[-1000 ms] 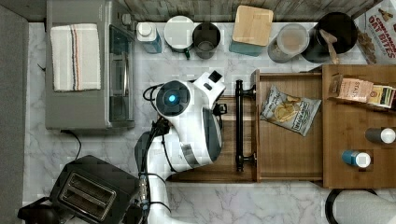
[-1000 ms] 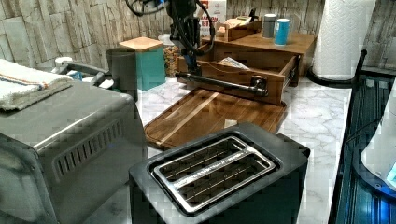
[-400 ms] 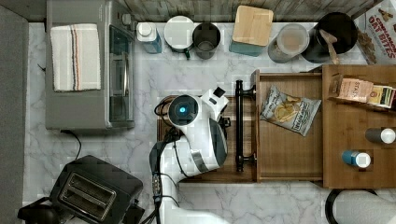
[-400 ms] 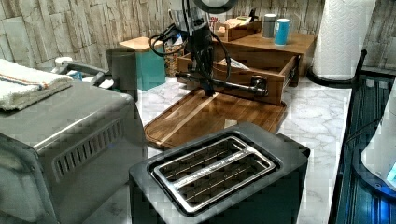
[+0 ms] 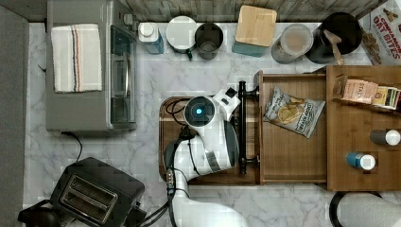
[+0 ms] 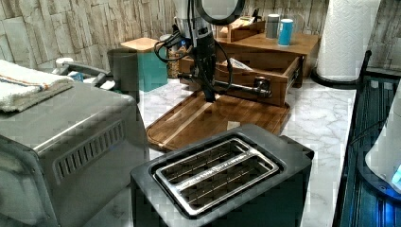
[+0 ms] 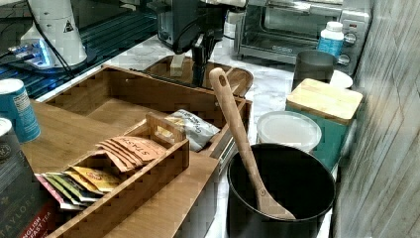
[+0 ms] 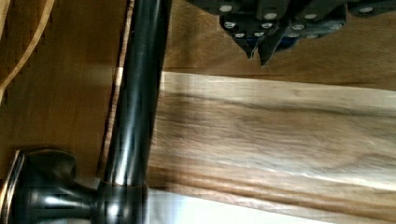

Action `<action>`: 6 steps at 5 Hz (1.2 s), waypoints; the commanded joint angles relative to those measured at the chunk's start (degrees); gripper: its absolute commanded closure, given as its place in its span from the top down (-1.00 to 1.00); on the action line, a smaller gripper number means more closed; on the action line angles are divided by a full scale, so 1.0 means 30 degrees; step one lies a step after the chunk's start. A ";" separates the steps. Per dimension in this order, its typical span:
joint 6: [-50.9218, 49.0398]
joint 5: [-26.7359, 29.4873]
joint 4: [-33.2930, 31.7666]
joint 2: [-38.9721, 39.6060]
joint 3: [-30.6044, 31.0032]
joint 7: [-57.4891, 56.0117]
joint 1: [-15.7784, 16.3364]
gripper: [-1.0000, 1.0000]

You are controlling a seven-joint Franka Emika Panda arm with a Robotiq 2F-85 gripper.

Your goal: Close the drawer.

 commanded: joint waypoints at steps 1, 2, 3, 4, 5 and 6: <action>-0.0532 -0.0160 0.1211 -0.0268 -0.1470 -0.3841 -0.2056 -1.00; -0.0539 -0.0470 0.1496 -0.0332 -0.1916 -0.4423 -0.2333 -1.00; 0.1262 -0.1448 0.1151 -0.0330 -0.2605 -0.3919 -0.2658 -1.00; 0.1506 -0.0660 0.2031 0.0054 -0.3171 -0.5232 -0.3522 -1.00; 0.1413 0.0157 0.2920 -0.0005 -0.3559 -0.7331 -0.4822 -1.00; 0.0853 0.2053 0.4573 0.0816 -0.3761 -1.0292 -0.6008 -1.00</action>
